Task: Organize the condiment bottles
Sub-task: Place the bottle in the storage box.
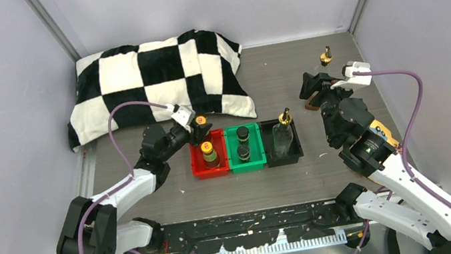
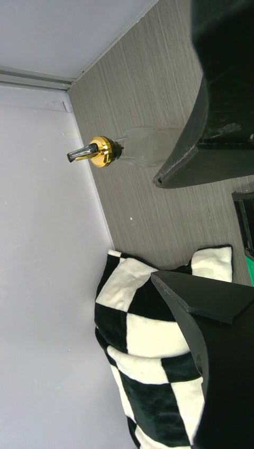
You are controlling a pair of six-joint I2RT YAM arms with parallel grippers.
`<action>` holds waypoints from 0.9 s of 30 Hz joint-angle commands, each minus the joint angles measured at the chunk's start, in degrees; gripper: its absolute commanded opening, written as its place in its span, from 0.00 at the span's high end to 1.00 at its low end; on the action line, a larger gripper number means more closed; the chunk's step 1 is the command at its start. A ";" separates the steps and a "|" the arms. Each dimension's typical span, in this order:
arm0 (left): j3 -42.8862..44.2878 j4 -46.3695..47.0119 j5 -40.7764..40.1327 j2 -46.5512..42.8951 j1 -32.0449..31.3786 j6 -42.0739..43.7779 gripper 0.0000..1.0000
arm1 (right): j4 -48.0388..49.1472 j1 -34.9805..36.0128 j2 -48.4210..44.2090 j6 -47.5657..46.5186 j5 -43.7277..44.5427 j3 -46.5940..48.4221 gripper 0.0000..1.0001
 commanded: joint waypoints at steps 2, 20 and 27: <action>0.52 6.55 -0.84 -0.64 -0.34 -0.35 0.90 | 2.23 0.29 -0.68 -0.21 0.47 0.16 0.36; 1.59 5.28 -5.96 0.08 -0.34 -5.51 0.51 | 2.45 0.24 -0.10 -0.98 0.87 0.26 0.35; 2.39 3.54 -5.80 -0.47 -0.34 -5.82 0.47 | 2.49 0.26 0.20 -0.99 0.86 0.27 0.35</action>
